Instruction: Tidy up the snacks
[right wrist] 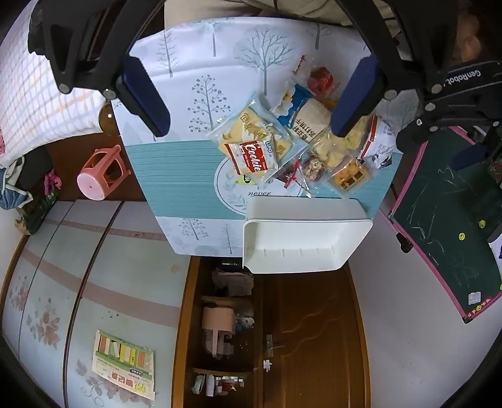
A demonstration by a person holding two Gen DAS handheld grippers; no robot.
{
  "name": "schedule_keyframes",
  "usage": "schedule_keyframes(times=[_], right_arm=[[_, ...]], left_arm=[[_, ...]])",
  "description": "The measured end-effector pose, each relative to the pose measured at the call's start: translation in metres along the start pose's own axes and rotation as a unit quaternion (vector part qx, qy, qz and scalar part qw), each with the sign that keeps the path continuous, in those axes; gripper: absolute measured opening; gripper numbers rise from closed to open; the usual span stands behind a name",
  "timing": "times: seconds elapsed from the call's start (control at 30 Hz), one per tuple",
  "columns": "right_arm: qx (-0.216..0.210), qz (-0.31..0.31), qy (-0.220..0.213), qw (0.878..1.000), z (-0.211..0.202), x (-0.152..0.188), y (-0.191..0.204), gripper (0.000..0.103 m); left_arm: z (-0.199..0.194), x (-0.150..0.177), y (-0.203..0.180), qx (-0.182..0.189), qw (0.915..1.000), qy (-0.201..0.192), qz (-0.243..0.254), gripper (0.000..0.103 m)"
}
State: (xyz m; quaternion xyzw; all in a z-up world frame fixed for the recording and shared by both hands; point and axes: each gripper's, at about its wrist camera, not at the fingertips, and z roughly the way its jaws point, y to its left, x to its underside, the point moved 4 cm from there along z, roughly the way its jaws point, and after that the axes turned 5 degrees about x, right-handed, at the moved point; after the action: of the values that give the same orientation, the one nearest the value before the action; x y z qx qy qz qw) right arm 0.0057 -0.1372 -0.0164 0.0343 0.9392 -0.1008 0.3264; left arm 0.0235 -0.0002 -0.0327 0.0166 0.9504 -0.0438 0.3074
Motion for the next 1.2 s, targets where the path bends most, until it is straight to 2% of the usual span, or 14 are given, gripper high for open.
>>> schedule_keyframes(times=[0.33,0.57,1.2], right_arm=[[-0.002,0.01,0.005,1.0,0.002,0.0,-0.005,0.102],[-0.007,0.007,0.008,1.0,0.009,0.003,-0.001,0.102],[-0.02,0.02,0.023,0.999,0.014,0.006,-0.003,0.102]], left_arm=[[0.003,0.004,-0.016,0.001,0.9999,0.006,0.008,0.101],[0.009,0.003,-0.009,0.021,0.9997,0.011,0.002,0.101],[0.012,0.006,-0.012,0.034,0.9993,0.014,0.002,0.1]])
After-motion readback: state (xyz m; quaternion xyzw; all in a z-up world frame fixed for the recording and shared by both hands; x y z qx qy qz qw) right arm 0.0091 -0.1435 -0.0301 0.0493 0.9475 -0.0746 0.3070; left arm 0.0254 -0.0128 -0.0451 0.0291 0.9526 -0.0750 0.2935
